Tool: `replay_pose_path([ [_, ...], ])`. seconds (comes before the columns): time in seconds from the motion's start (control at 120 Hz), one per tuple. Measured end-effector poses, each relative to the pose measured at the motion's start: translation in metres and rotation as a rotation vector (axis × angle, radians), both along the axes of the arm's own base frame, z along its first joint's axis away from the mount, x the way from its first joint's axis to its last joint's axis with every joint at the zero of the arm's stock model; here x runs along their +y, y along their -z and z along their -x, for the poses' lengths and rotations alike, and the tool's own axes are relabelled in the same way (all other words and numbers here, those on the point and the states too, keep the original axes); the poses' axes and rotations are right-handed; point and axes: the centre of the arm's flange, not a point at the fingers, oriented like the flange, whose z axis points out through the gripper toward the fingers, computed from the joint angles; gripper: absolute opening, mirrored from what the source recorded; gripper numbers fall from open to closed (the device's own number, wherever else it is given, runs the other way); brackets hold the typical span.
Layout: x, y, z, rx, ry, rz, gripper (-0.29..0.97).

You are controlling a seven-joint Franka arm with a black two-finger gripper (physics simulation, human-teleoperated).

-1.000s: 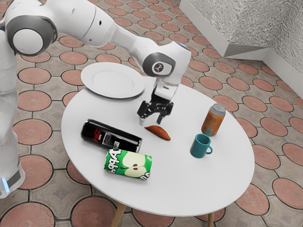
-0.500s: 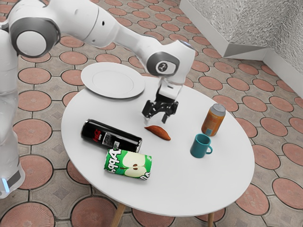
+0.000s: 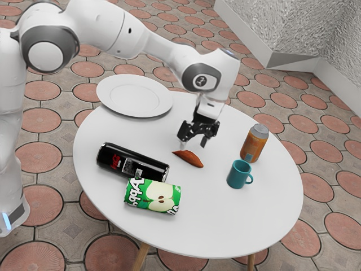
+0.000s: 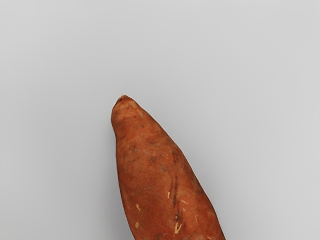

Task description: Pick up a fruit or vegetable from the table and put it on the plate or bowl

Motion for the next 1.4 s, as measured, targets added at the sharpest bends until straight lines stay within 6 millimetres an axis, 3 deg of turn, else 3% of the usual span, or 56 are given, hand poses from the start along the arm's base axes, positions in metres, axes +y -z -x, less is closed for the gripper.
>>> replay_pose_path([
  [0.317, -0.016, 0.006, -0.002, 0.009, 0.016, 0.006, 0.68],
  [1.4, -0.017, 0.034, 0.006, 0.057, -0.011, 0.02, 0.68],
])
